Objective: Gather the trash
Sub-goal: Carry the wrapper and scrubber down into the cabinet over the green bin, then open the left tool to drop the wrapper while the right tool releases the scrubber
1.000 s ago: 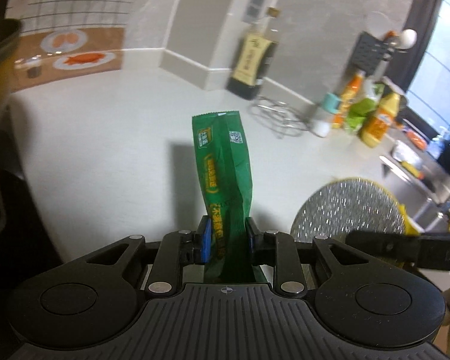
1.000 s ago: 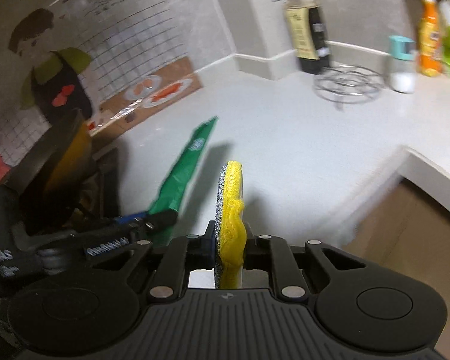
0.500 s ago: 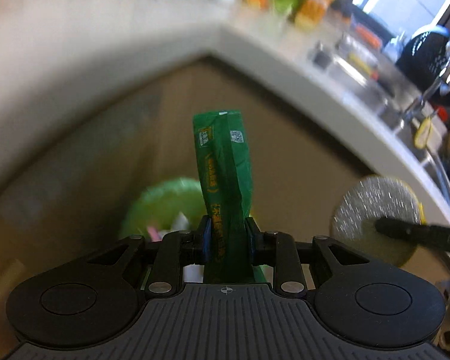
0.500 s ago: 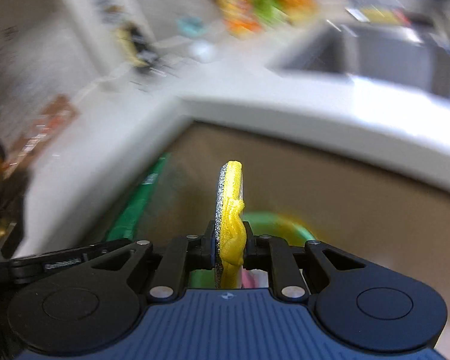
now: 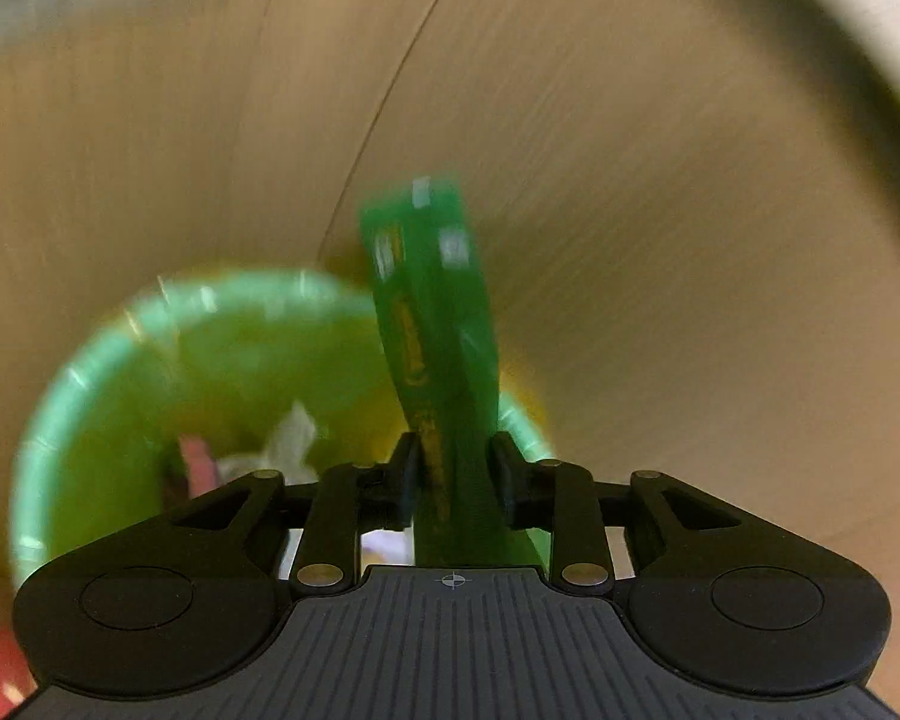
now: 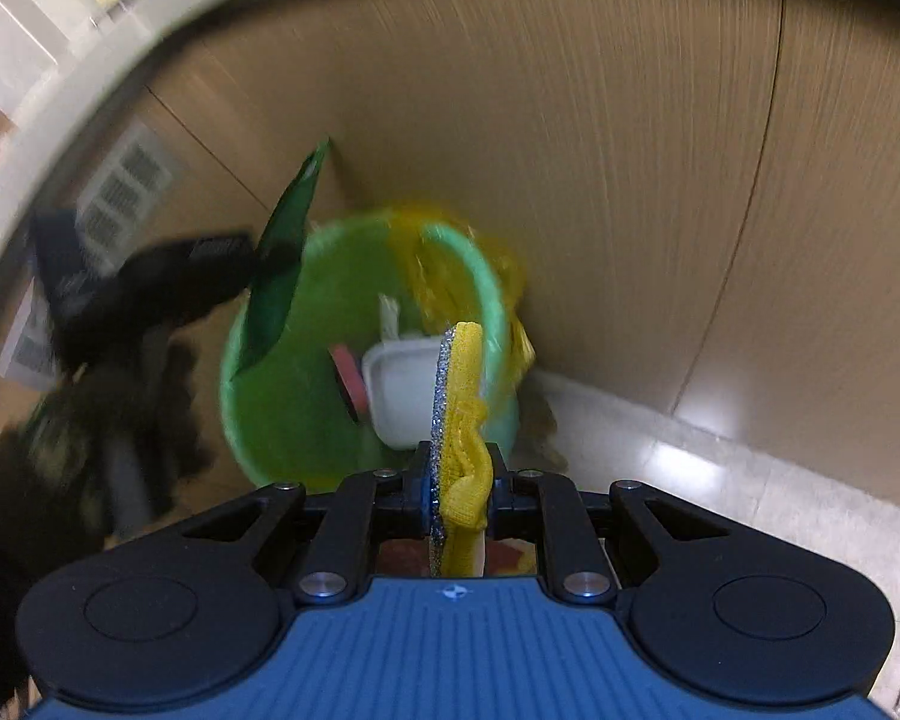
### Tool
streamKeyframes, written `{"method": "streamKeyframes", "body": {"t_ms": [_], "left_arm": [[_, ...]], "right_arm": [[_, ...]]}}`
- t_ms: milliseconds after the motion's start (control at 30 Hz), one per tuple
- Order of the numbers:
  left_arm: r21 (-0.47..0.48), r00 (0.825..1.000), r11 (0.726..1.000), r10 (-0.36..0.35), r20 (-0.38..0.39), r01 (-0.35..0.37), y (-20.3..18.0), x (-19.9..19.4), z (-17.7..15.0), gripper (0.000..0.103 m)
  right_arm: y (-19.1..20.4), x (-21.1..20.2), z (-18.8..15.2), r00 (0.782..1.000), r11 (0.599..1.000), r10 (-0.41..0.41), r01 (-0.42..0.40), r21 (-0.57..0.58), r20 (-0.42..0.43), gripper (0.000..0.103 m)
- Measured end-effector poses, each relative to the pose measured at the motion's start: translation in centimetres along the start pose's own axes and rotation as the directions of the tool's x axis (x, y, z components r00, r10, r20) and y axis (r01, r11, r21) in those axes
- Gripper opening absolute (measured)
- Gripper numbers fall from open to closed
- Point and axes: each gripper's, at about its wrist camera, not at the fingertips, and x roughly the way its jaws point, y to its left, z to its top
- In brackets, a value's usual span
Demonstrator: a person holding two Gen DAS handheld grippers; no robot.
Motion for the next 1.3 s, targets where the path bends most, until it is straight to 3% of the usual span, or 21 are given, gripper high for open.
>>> {"method": "streamKeyframes", "body": {"t_ms": [167,300,400,433,500,533,633,733,800,900,1133,1300], "left_arm": [[-0.02,0.979,0.985,0.171,-0.108,-0.174,3.2,8.0,-2.0,0.039],[-0.049,0.982,0.984,0.163,-0.099,-0.169,4.7,7.9,-2.9,0.039],[-0.051,0.98,0.991,0.116,-0.161,-0.125,5.4,8.4,-3.2,0.04],[-0.043,0.972,0.989,0.128,-0.195,-0.139,5.2,9.3,-3.3,0.041],[0.014,0.941,0.979,0.197,-0.276,-0.201,5.0,10.9,-3.6,0.042],[0.016,0.941,0.976,0.213,-0.262,-0.216,4.9,10.9,-3.5,0.042],[-0.121,0.974,0.972,0.183,-0.135,-0.199,5.7,8.3,-3.6,0.039],[-0.228,0.992,0.968,0.083,-0.096,-0.103,6.9,5.7,-3.7,0.039],[-0.234,0.997,0.972,0.018,-0.081,-0.036,7.1,3.7,-3.7,0.039],[-0.192,0.999,0.981,-0.014,-0.042,0.006,6.7,-0.1,-3.7,0.039],[-0.225,0.995,0.974,0.057,0.081,-0.037,6.8,-9.0,-3.6,0.039],[-0.264,0.993,0.961,0.099,0.07,-0.078,8.6,-11.6,-3.9,0.039]], "right_arm": [[-0.4,3.3,-0.2,1.0,0.999,0.002,-0.003,-0.042,-0.023,0.015],[0.9,4.9,0.4,0.999,0.991,-0.043,0.042,-0.128,-0.005,0.015],[1.1,6.4,1.0,0.998,0.987,-0.055,0.051,-0.153,-0.021,0.015],[1.3,6.9,1.1,0.998,0.986,-0.057,0.052,-0.16,-0.027,0.015],[2.0,7.9,1.3,0.997,0.982,-0.064,0.057,-0.179,-0.038,0.015],[2.3,8.2,1.6,0.997,0.98,-0.068,0.059,-0.189,-0.042,0.015],[3.6,8.2,2.4,0.997,0.97,-0.072,0.061,-0.235,-0.036,0.015],[4.9,8.0,3.1,0.998,0.959,-0.066,0.058,-0.278,-0.019,0.015],[5.8,8.4,3.7,0.998,0.952,-0.068,0.06,-0.301,-0.018,0.015],[6.9,9.1,4.4,0.998,0.944,-0.06,0.05,-0.325,-0.021,0.015],[10.7,11.7,6.5,0.999,0.892,-0.05,0.046,-0.449,0.002,0.015],[10.5,15.9,9.1,0.991,0.957,0.009,-0.047,-0.288,-0.131,0.015]]}}
